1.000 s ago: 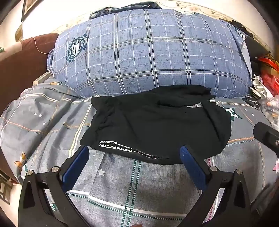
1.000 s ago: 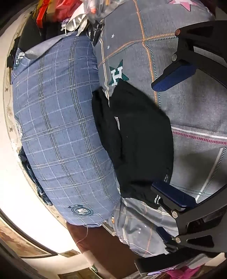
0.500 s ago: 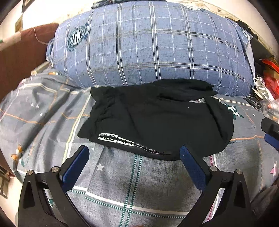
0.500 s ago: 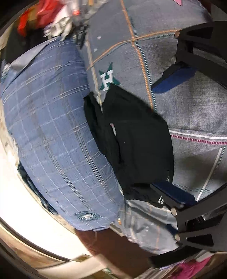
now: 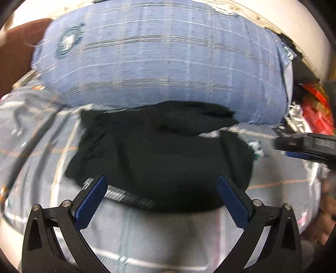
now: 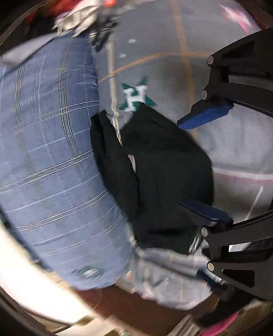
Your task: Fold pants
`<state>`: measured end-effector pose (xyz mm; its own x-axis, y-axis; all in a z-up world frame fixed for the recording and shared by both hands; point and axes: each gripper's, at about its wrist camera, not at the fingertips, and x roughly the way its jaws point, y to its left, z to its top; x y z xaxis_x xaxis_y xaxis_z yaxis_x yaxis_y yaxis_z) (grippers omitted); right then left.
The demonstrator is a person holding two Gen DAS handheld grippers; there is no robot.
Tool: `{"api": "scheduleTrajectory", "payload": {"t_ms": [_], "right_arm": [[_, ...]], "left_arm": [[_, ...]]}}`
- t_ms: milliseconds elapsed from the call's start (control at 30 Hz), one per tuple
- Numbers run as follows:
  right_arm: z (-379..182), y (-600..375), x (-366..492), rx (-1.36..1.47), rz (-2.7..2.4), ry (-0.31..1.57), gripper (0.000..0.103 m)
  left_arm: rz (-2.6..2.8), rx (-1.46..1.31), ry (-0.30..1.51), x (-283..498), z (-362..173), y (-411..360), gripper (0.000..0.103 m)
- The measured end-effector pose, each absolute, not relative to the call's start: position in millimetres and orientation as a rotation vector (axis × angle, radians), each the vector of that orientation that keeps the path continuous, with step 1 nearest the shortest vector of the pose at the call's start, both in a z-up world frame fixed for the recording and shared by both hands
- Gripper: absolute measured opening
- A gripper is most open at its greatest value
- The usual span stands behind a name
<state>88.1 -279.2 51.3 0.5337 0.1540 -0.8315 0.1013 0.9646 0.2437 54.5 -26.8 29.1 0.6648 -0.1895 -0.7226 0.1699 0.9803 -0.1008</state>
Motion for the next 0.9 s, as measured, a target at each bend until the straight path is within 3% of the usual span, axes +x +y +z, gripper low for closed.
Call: {"api": "scheduleTrajectory", "payload": {"t_ms": [133,300,367,500,900], "right_arm": [[33.4,-313.3,138.6,0.368,0.04,1.052,0.07],[-1.2,-336.9,136.7,0.469,-0.002,1.028,0.07],[8.4,-328.2,136.0,0.456,0.029,0.977,0.07],[38.4,-278.9,121.7,0.35,0.113,0.854,0.071],[47.0,-243.8,87.5,0.24,0.129,0.755,0.082]], "left_arm": [[-0.23,0.01,0.791,90.1,32.7,-50.3,0.103],[-0.166,0.027,0.826,101.6,-2.3,-55.3,0.103],[-0.193,0.017,0.869,108.0,-3.8,-60.3,0.103],[-0.127,0.076,0.771,99.4,10.4,-57.4,0.103],[-0.104,0.06,0.714,90.5,28.6,-42.7,0.103]]}}
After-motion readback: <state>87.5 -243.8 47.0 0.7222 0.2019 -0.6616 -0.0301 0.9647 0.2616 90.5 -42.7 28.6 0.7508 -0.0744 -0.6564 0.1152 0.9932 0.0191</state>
